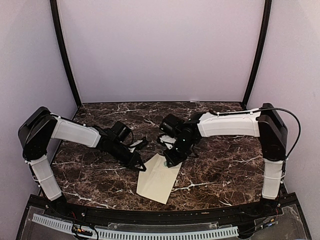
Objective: Place the letter into the envelope and seal it
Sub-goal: Paint the envelope at the center of the board.
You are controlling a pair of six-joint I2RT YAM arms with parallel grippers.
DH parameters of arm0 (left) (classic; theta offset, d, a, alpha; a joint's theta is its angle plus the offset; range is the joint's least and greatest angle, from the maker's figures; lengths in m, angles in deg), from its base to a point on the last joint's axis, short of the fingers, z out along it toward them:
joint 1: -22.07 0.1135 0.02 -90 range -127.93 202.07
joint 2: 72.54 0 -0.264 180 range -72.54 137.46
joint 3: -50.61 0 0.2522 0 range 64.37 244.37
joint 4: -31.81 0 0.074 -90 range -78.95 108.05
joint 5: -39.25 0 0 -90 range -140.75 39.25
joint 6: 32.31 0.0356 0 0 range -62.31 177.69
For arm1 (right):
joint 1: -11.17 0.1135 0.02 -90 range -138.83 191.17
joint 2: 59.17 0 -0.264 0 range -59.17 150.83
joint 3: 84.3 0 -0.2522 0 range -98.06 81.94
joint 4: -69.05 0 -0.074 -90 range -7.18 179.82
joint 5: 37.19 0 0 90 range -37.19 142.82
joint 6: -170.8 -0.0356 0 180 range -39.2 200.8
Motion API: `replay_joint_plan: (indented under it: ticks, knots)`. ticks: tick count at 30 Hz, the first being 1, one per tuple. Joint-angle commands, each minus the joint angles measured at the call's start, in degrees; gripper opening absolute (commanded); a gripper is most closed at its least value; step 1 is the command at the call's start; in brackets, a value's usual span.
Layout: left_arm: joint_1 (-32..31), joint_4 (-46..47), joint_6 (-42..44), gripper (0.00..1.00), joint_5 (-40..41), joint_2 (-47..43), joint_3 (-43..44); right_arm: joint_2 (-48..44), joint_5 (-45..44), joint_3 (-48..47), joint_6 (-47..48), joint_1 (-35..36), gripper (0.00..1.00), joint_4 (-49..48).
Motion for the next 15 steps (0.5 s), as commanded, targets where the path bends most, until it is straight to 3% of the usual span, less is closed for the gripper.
replay_joint_plan:
  ticks: [1, 4, 7, 9, 15]
  knots:
    - [-0.1, -1.81, -0.15, 0.09, 1.87, -3.27, -0.04, -7.77, 0.6, -0.59, -3.35, -2.66, 0.0, -5.28]
    - [1.08, -0.91, -0.63, 0.22, 4.76, -7.01, -0.5, -13.38, 0.73, 1.5, -5.25, -4.23, 0.01, -8.78]
    - [2.45, 0.76, -0.96, 0.5, 9.46, -14.28, -1.62, -18.94, 0.24, 5.8, -6.97, -4.97, 0.01, -14.87]
    - [2.83, 2.15, -1.27, 0.6, 14.2, -19.65, -2.29, -22.33, 0.93, 8.78, -7.86, -5.03, 0.0, -19.55]
    - [2.89, 18.64, -11.22, 0.68, 20.09, -35.35, -7.95, -31.9, 5.74, 20.94, -11.73, -4.99, 0.0, -42.17]
